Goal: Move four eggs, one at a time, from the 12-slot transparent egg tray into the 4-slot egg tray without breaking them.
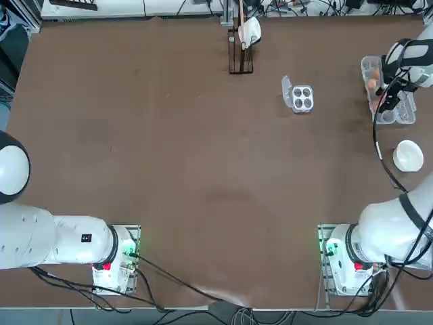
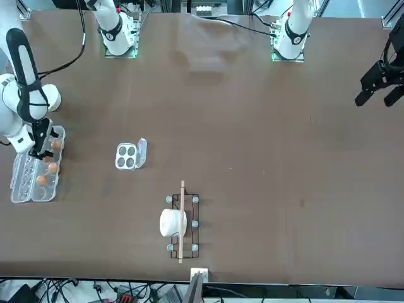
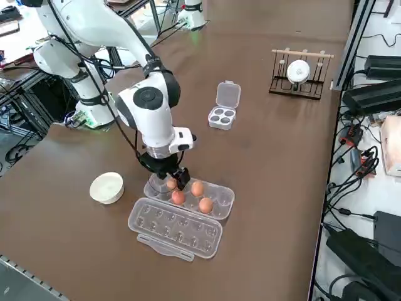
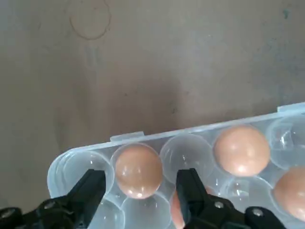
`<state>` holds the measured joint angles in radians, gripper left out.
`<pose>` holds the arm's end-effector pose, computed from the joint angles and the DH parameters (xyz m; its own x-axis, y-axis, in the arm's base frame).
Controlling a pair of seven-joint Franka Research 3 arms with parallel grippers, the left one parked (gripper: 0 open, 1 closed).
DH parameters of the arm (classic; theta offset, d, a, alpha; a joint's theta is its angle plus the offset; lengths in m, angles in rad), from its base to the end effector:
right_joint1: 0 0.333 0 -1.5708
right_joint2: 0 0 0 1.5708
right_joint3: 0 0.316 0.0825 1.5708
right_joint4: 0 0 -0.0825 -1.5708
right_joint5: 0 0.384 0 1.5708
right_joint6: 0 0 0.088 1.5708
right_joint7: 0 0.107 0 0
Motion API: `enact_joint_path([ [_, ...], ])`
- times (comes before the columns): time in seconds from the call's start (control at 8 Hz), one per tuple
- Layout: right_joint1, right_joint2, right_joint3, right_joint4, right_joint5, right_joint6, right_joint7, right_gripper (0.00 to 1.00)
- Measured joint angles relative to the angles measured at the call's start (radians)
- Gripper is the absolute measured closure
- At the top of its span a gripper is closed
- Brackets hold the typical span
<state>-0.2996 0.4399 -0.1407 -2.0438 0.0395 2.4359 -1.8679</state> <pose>0.5366 -0.2514 0.2217 0.1606 0.9868 -0.0215 0.9856 -0.1615 -0.0510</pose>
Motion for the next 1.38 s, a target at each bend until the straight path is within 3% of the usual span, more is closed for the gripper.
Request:
enact_joint_path([
  [1.0,0.0,0.014,0.001,0.001,0.004,0.0,-0.011,0.18],
  [1.38,0.0,0.011,0.002,0.003,0.006,-0.006,-0.015,0.41],
])
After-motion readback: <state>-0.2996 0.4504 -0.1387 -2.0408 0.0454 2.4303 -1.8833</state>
